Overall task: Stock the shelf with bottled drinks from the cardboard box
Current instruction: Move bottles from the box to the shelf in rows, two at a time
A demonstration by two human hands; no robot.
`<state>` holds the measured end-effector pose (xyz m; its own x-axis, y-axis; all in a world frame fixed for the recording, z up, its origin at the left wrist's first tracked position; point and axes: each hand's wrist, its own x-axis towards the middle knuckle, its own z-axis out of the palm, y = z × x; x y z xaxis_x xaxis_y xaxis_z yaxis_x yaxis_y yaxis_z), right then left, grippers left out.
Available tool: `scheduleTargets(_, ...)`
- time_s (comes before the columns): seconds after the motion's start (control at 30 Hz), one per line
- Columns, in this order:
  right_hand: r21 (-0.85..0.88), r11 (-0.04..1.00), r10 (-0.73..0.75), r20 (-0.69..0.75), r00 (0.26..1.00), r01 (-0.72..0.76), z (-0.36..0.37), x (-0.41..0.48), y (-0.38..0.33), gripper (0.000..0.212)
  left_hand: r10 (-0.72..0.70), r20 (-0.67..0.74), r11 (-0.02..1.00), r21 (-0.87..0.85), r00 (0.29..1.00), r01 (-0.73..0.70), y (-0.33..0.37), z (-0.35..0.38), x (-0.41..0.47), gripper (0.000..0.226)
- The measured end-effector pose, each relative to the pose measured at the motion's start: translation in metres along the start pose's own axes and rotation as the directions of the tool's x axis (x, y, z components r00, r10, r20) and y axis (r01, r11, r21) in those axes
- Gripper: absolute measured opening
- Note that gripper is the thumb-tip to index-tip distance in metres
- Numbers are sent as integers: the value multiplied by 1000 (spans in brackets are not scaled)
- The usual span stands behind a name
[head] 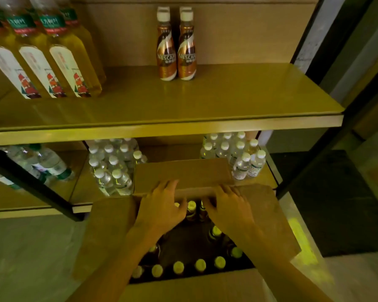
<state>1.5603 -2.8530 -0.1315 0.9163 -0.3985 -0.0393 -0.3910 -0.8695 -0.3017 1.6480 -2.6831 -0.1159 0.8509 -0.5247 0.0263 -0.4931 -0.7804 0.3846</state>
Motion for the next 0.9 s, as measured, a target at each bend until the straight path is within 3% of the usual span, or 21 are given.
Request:
scheduleTargets(0.2, 24, 993, 107, 175, 979, -113, 65, -13, 28, 37, -87, 239, 995, 61, 967, 74, -27, 82, -17, 59)
scheduleTargets(0.3, 37, 986, 148, 260, 954, -163, 88, -19, 42, 44, -115, 353, 993, 65, 929, 98, -35, 111, -23, 63)
scheduleTargets(0.4, 98, 963, 211, 301, 930, -251, 104, -22, 51, 49, -248, 445, 947, -74, 860, 311, -46, 130, -27, 64)
scheduleTargets(0.47, 156, 931, 263, 343, 902, -331, 112, -20, 55, 57, -381, 506, 785, -265, 773, 560, -53, 137, -30, 62)
scheduleTargets(0.53, 225, 877, 318, 390, 864, -424, 116, -18, 57, 65, -478, 554, 622, -334, 682, 708, -57, 141, -32, 62)
scheduleTargets(0.67, 389, 689, 427, 465, 776, -612, 131, -13, 51, 59, -643, 578, 317, -396, 503, 861, -65, 154, -27, 51)
scheduleTargets(0.73, 459, 507, 508, 525, 683, -729, 141, -10, 47, 65, -703, 591, 152, -418, 396, 895, -66, 159, -20, 52)
scheduleTargets(0.8, 509, 355, 545, 569, 616, -784, 157, -11, 47, 62, -741, 573, 106, -415, 350, 904, -68, 167, -13, 55)
scheduleTargets(0.9, 560, 269, 599, 540, 591, -784, 177, -13, 46, 56, -777, 536, 66, -451, 330, 890, -72, 178, -5, 54)
